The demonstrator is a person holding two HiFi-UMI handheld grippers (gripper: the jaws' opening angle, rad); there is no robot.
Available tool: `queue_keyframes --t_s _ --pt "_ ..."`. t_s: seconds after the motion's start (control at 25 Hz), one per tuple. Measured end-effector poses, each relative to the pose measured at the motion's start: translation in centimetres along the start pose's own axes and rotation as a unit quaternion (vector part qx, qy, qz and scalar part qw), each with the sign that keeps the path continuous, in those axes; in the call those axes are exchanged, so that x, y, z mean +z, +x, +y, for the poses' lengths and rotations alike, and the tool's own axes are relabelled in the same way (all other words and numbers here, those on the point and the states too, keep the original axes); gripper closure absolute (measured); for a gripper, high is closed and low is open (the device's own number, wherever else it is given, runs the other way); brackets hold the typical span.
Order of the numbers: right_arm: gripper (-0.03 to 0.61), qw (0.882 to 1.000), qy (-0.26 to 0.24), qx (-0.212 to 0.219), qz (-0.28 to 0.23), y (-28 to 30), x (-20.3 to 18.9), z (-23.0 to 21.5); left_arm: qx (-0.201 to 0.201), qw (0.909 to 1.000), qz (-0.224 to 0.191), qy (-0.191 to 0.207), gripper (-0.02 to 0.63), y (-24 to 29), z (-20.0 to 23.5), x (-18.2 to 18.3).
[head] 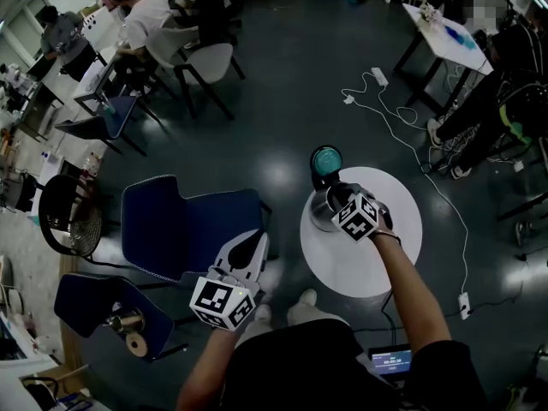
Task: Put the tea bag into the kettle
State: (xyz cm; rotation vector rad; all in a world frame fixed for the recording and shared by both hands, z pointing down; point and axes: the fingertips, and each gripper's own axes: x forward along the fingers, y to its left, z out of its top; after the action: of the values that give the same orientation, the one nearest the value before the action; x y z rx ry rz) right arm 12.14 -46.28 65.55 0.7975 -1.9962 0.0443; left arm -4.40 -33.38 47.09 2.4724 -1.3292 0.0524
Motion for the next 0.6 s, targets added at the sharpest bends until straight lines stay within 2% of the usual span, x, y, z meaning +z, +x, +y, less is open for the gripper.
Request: queue_keyframes --t_s 0.6 --pt "0.557 1.0 0.003 0.002 0.011 -0.03 -0.37 -0.17 -0.001 1.0 -0.002 0.0 0.598 0.2 -0.02 0.22"
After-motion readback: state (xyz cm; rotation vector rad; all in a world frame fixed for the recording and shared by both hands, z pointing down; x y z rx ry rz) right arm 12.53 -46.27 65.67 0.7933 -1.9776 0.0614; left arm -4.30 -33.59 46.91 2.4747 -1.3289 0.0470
